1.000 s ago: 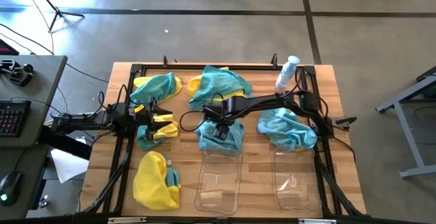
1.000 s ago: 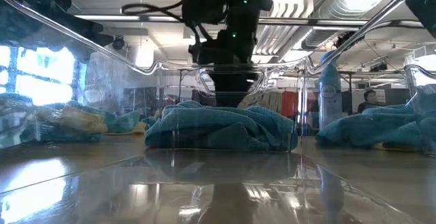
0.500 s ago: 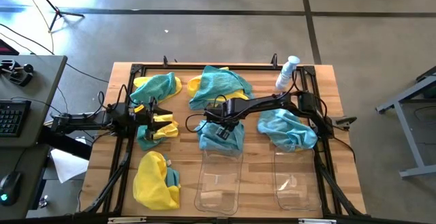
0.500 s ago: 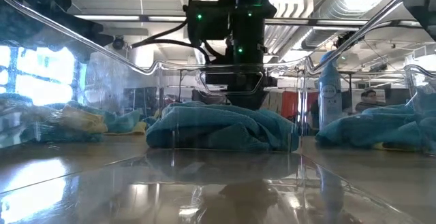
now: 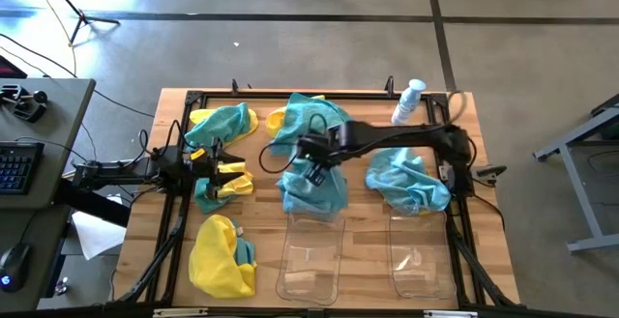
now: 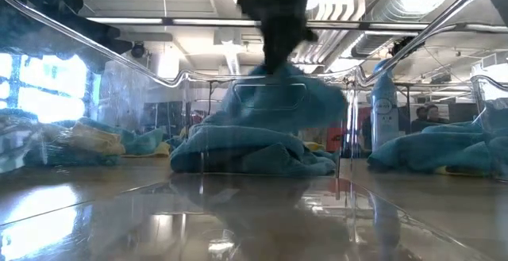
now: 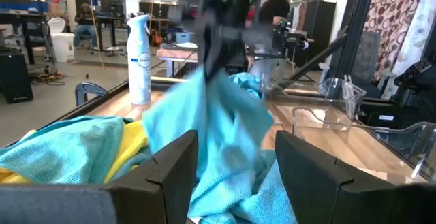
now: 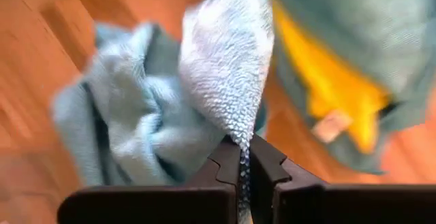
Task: Sort microfiber towel by color & place in baskets
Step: Put the blue towel into the left transparent bin
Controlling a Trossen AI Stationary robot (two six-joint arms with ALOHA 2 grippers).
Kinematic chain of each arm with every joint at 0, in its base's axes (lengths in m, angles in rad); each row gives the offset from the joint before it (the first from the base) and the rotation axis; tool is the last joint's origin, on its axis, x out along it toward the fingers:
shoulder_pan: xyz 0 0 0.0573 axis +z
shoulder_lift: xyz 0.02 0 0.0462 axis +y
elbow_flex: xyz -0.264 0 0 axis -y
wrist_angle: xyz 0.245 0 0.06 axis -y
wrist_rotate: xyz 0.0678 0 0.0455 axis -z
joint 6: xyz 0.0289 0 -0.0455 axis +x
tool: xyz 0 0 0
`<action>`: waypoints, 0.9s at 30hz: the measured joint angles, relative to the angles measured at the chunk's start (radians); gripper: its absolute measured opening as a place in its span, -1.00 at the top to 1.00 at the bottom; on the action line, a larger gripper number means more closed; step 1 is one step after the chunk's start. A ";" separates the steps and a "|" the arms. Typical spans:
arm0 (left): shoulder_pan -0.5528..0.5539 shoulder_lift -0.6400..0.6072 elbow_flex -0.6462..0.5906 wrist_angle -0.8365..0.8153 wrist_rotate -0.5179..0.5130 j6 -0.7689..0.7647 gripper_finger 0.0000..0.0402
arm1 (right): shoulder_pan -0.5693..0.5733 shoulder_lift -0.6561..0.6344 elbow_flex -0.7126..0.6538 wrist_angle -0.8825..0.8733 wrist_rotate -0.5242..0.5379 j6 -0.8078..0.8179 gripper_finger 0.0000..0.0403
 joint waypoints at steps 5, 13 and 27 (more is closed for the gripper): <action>0.000 0.000 0.000 0.000 0.000 0.000 0.08 | 0.045 -0.073 0.152 -0.082 0.078 -0.047 0.99; 0.000 0.000 0.000 0.000 0.000 0.000 0.08 | 0.159 -0.096 0.431 -0.082 0.139 -0.154 1.00; 0.000 0.000 0.000 0.000 0.000 0.000 0.08 | 0.348 -0.198 0.440 0.068 0.153 -0.151 1.00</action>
